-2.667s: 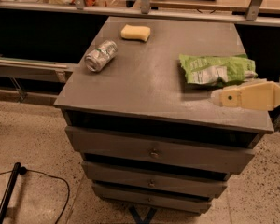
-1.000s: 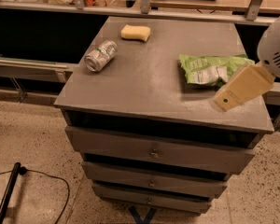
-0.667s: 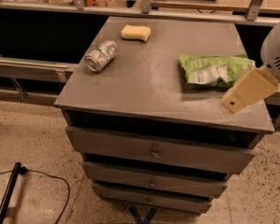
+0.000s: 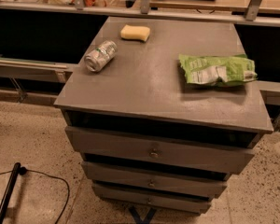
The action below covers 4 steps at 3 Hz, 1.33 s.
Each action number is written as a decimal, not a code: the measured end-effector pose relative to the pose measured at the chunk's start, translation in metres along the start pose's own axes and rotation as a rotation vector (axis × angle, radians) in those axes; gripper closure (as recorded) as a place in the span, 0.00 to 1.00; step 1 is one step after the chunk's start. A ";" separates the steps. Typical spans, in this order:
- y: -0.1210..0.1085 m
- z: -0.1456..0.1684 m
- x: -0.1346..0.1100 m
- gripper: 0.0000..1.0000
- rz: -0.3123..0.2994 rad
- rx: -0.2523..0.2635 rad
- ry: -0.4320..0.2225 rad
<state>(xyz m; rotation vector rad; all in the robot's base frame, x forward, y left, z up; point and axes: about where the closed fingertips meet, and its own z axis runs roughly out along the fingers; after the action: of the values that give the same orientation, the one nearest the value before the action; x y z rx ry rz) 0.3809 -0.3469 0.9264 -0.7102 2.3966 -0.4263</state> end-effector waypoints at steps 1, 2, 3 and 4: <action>-0.012 0.027 0.051 0.00 0.078 -0.001 -0.074; -0.024 0.048 0.084 0.00 0.153 0.049 -0.166; -0.049 0.081 0.075 0.00 0.229 0.090 -0.314; -0.084 0.088 0.070 0.00 0.366 0.069 -0.556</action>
Offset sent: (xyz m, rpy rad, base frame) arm 0.0310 0.0454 0.0539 1.1106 -0.8525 0.1269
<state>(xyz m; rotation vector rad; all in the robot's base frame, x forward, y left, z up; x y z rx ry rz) 0.4207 -0.4663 0.8651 -0.2916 1.9123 -0.1305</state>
